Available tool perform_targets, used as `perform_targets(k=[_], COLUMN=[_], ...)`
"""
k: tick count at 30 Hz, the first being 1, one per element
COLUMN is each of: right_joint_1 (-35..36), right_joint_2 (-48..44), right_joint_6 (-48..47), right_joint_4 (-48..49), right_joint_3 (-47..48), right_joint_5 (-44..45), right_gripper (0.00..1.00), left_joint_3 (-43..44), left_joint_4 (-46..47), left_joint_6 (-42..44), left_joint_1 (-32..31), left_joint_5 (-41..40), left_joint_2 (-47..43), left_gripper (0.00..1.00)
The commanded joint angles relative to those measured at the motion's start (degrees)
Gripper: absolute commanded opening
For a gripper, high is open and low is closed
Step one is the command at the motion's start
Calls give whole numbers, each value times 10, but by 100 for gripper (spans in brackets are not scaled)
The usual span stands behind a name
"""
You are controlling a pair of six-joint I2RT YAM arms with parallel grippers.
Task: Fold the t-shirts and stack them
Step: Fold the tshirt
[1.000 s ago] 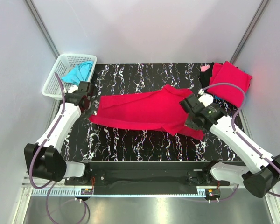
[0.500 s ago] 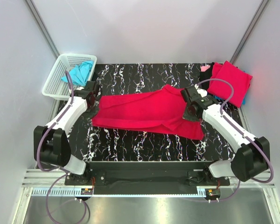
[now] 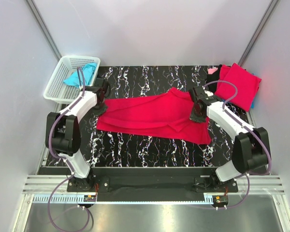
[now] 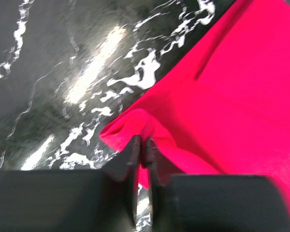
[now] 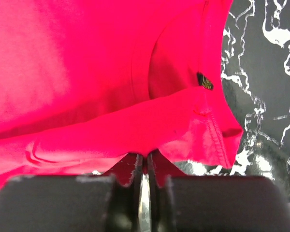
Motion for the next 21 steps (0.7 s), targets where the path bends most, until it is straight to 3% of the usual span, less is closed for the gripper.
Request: perform_targets(k=[1, 2, 4, 6, 11, 15, 17, 21], right_joint_1=[-6, -6, -9, -11, -13, -12, -12, -12], right_joint_2=[24, 32, 39, 43, 39, 14, -4, -25], right_joint_6=[-19, -22, -24, -26, -29, -25, -23, -26], right_joint_4=[33, 37, 48, 52, 52, 49, 56, 58], right_joint_3=[22, 23, 30, 36, 40, 13, -17, -56], right_joint_5=[5, 9, 24, 33, 24, -19, -32, -82], right_gripper=[19, 23, 36, 44, 44, 36, 27, 24], left_joint_3=[28, 28, 25, 22, 3, -19, -39, -63], left_joint_4=[41, 50, 63, 69, 78, 75, 74, 71], left_joint_6=[17, 16, 11, 4, -3, 6, 7, 17], left_joint_1=[3, 3, 3, 3, 3, 2, -3, -17], left_joint_5=[6, 1, -13, -25, -22, 20, 30, 44], left_joint_2=[12, 13, 10, 6, -30, -61, -74, -94], left_gripper=[38, 54, 68, 70, 75, 75, 75, 74])
